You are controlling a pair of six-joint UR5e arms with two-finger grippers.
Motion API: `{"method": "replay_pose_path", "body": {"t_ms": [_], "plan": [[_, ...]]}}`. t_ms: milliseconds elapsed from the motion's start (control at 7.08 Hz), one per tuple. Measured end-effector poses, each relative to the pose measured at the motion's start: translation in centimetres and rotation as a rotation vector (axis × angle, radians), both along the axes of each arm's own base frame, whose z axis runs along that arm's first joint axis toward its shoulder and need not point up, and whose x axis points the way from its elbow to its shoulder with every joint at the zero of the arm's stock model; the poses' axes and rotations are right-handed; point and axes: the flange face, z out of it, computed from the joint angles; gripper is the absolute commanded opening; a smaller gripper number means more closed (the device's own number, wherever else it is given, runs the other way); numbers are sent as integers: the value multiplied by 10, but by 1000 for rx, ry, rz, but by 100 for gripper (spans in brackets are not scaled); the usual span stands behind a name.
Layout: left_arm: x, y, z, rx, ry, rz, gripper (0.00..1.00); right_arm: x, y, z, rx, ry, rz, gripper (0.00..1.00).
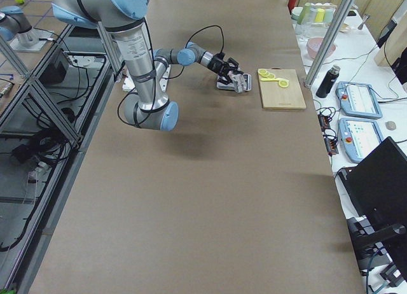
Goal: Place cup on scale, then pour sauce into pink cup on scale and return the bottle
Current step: 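Hold bottle tilted over pink cup with right gripper to pour sauce, then turn bottle upright and carry it back to its spot with right gripper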
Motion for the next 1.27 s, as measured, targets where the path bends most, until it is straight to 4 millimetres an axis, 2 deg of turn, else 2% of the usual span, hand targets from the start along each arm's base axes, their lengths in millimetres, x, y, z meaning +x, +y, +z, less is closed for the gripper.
{"method": "replay_pose_path", "body": {"t_ms": [565,707,989,1130,1272], "plan": [[2,2,-19,37,3,3,99,26,7,-5,3,-358,64,0],[2,4,-26,49,1,3,99,45,9,-12,-11,-445,72,0],[2,5,-33,62,-6,3,99,107,11,-18,-42,-622,114,0],[2,4,-33,64,-9,4,99,135,9,-11,-49,-695,152,0],[3,4,-33,68,-17,6,99,156,7,4,-52,-760,184,0]]}}
